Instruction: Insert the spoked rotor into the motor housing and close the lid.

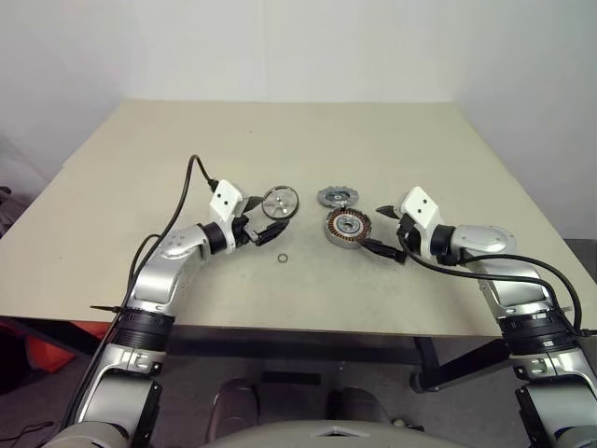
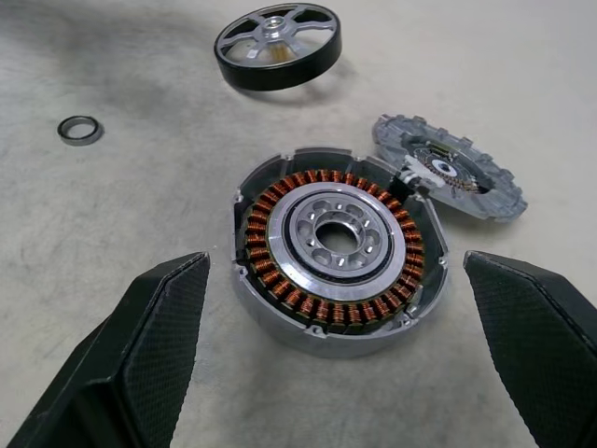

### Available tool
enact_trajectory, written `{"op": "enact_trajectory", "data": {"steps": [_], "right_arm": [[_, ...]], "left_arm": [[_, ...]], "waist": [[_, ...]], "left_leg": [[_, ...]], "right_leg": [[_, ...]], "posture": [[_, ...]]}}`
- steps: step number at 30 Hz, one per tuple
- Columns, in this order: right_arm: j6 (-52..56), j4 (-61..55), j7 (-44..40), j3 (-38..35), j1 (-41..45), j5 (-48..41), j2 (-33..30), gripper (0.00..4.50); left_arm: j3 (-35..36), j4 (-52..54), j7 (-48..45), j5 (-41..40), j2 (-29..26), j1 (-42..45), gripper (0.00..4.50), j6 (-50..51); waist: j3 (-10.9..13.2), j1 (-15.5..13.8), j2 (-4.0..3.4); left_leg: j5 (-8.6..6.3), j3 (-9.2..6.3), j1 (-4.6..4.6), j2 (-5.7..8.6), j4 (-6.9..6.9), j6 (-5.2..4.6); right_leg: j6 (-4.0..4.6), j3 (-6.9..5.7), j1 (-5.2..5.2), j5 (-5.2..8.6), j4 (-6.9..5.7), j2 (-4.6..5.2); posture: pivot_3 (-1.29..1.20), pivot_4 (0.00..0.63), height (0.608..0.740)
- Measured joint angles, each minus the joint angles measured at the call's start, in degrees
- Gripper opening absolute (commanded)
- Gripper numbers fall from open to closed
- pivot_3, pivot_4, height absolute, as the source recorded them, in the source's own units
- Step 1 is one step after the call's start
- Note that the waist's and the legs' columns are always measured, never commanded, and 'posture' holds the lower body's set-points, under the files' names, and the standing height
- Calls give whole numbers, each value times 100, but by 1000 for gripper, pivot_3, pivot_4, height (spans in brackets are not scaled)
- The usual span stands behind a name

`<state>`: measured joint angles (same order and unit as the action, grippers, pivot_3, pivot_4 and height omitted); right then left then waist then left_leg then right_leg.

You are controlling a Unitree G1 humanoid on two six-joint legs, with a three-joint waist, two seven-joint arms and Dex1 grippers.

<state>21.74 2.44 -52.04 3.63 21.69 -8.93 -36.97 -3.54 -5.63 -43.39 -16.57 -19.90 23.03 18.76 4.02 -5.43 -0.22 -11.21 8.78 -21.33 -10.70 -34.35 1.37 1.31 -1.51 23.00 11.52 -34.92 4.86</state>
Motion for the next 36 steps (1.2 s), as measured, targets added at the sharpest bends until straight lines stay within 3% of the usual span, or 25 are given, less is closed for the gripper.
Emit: {"op": "enact_trajectory", "data": {"steps": [9, 19, 36], "right_arm": [[-5, 1, 123, 105, 0, 82, 31, 4500], [16, 1, 344, 104, -14, 83, 35, 4500], [36, -4, 259, 263, 84, 112, -4, 4500]], "left_arm": [[-571, -99, -392, 433, -198, -211, 4492, -328], [-1052, -818, -364, 1114, -41, -204, 4492, -991], [-932, -939, -294, 1210, 18, -170, 4492, -1130]], "waist": [[0, -2, 0], [-1, -3, -2], [-2, 2, -3]], "left_leg": [[0, -1, 0, 0, 0, 0], [1, -1, 1, 0, 0, 1], [0, 0, 6, -1, 0, 0]], "right_leg": [[0, 0, -1, 0, 1, 0], [0, 1, -1, 0, 0, 1], [0, 1, -5, 0, -3, 0]], "posture": [[0, 0, 740], [0, 0, 740], [0, 0, 740]]}}
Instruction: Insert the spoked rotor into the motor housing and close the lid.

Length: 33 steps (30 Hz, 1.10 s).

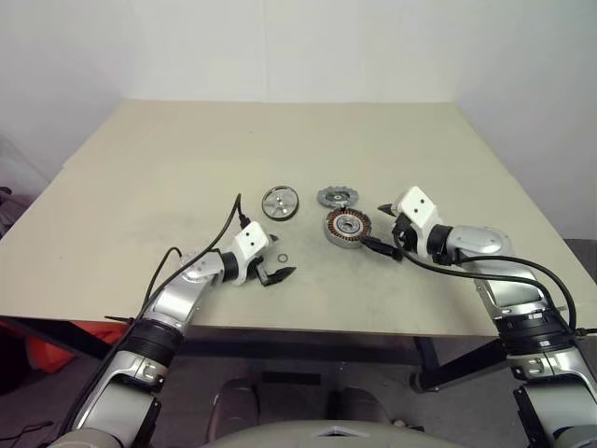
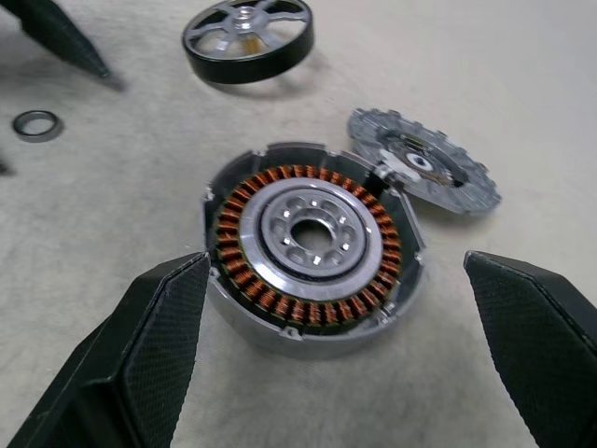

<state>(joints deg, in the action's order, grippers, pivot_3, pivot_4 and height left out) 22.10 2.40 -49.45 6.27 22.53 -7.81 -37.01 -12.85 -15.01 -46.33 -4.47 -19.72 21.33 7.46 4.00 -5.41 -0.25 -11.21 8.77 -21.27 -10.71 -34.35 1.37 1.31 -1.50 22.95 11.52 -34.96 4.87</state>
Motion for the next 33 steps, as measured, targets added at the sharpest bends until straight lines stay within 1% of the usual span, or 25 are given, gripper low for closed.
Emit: {"op": "enact_trajectory", "data": {"steps": [6, 8, 12, 19, 33], "right_arm": [[242, -13, -447, 817, 549, 487, -172, 4500], [165, 336, -561, 1143, 897, 749, -156, 4500], [-169, 1000, -676, 1442, 1364, 1140, -101, 4500], [-494, 1485, -845, 1576, 1435, 1382, 91, 4500], [-391, 1233, -952, 1570, 1393, 1550, 159, 4500]], "left_arm": [[214, 17, 95, -99, 5, 39, 4492, 54], [227, 18, 108, -99, 3, 38, 4492, 54], [241, 35, 190, -97, 16, 26, 4492, 52], [340, 198, 341, -98, 13, -129, 4492, 55], [369, 242, 438, -92, 4, -201, 4492, 55]], "waist": [[0, 0, -1], [0, 6, -1], [0, 2, -1], [0, 0, 0], [-1, 14, 0]], "left_leg": [[0, 0, 4, 0, 0, 0], [0, 0, 4, 1, 0, 0], [0, 0, 3, -1, 0, 0], [0, 0, -2, -1, -1, -1], [1, 0, 10, -9, -1, 0]], "right_leg": [[0, 0, 0, 0, -7, 0], [1, 2, 0, 0, -8, 1], [3, 0, 1, 0, -12, 0], [6, -1, 6, 2, -12, 0], [12, 1, 5, 5, -27, -7]], "posture": [[0, 0, 740], [0, 0, 740], [0, 0, 740], [0, 0, 740], [0, 0, 740]]}}
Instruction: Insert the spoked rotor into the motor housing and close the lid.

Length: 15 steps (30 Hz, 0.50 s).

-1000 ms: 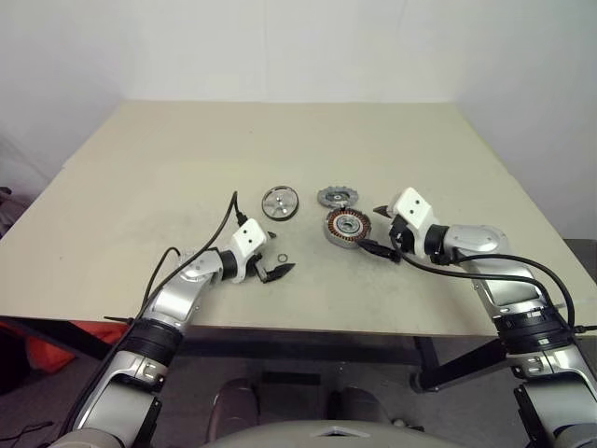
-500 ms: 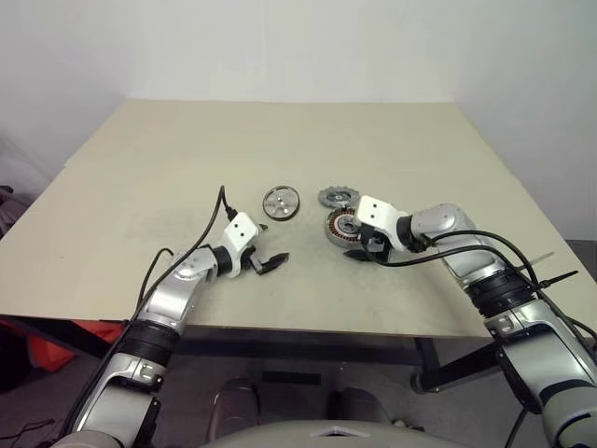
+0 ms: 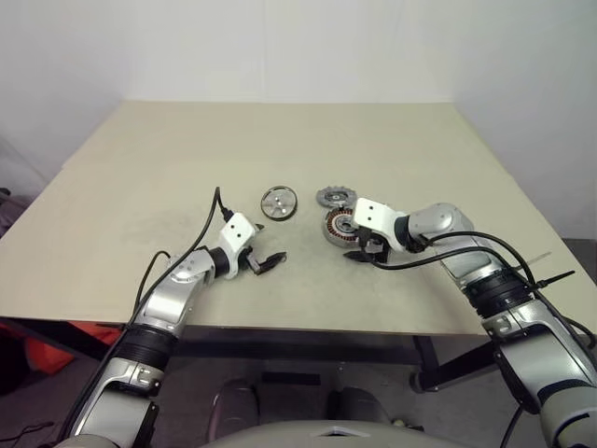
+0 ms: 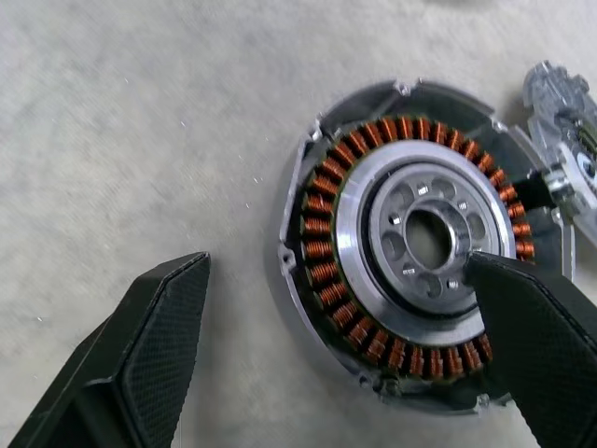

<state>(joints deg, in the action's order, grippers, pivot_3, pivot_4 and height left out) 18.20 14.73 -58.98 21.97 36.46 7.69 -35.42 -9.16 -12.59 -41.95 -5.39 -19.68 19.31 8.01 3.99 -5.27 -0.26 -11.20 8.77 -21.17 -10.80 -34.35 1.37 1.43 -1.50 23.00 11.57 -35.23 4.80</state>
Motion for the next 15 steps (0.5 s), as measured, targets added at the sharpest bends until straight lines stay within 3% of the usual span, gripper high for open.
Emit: {"op": "enact_trajectory", "data": {"steps": [15], "right_arm": [[-14, 80, -14, 1, 0, 72, 79, 4500]], "left_arm": [[-4, -1, 33, 13, 10, -28, 4492, 0]], "waist": [[0, -10, 0]], "left_leg": [[1, 0, 0, 0, 0, 1]], "right_leg": [[1, 0, 0, 0, -1, -1]], "posture": [[0, 0, 740]]}}
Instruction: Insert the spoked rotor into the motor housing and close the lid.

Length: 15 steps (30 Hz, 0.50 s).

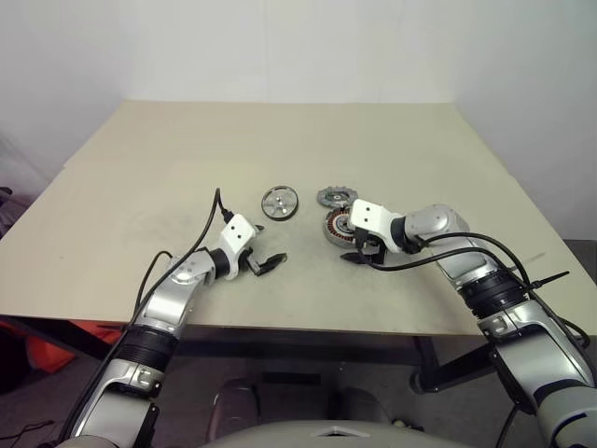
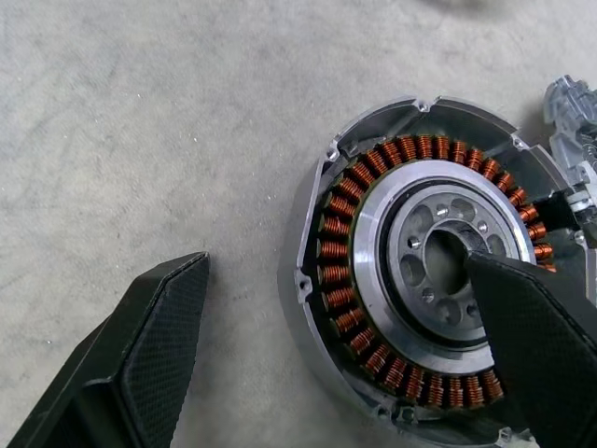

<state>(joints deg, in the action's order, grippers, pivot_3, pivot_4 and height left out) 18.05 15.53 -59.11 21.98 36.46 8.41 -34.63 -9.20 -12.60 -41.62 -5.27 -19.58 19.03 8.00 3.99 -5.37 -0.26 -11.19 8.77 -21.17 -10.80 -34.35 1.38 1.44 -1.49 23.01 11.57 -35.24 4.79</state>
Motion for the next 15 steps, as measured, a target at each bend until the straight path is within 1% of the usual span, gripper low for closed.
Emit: {"op": "enact_trajectory", "data": {"steps": [2, 5, 9, 15], "right_arm": [[5, -1, -33, 0, 0, -1, 0, 4500], [13, -4, -78, -6, 1, -1, -2, 3958], [21, 10, -120, -17, 66, 2, 5, 2664], [38, 164, -141, -20, 155, 41, 38, 2664]], "left_arm": [[0, 0, 8, 0, -2, 0, 4492, 0], [1, -1, 17, 0, -7, 0, 4500, -1], [0, -1, 64, 1, -5, 0, 4500, -1], [0, -2, 104, 3, 15, 0, 4500, -4]], "waist": [[0, 0, 0], [0, 0, 0], [0, 0, 1], [-1, -3, 1]], "left_leg": [[0, 0, 0, 0, 0, 0], [0, 0, 2, 0, 0, 0], [0, 0, 4, 0, 0, 0], [0, 0, 3, 0, 0, 0]], "right_leg": [[0, 0, 0, 0, 0, 0], [0, 0, -1, 0, -1, 0], [0, 0, -2, 0, -1, 0], [1, 0, -3, 0, -1, 0]], "posture": [[0, 0, 740], [0, 0, 740], [0, 0, 740], [0, 0, 740]]}}
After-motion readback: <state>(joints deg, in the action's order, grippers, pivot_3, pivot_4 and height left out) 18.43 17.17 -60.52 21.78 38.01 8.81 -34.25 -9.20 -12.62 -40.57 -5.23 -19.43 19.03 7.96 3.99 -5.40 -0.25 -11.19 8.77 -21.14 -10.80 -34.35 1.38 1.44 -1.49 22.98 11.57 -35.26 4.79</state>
